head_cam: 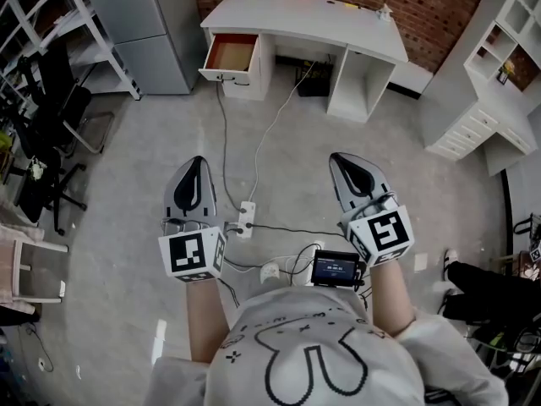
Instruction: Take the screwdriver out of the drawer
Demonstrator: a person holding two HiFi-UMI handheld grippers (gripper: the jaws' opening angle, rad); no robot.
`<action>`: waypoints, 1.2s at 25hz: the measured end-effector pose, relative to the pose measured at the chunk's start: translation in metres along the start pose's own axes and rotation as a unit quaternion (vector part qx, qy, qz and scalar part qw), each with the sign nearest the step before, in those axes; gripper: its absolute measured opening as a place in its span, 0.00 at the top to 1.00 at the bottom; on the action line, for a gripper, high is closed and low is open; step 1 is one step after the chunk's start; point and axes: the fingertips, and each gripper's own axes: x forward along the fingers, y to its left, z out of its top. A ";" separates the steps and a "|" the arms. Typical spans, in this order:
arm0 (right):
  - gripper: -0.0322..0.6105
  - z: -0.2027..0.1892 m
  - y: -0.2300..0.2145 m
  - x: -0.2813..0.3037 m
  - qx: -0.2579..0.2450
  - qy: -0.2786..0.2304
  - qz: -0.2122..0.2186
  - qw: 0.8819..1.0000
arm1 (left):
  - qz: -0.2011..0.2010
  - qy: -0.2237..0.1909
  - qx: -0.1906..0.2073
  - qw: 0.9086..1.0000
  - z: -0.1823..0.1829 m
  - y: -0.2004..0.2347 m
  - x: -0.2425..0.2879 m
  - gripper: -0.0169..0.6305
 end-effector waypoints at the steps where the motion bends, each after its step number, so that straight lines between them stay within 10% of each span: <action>1: 0.92 0.000 0.001 0.011 0.000 0.000 -0.002 1.000 | -0.003 -0.001 0.000 1.000 -0.002 0.008 0.008 0.96; 30: 0.92 -0.032 -0.059 0.192 0.014 0.015 0.001 1.000 | -0.003 0.015 -0.003 1.000 -0.051 0.088 0.179 0.95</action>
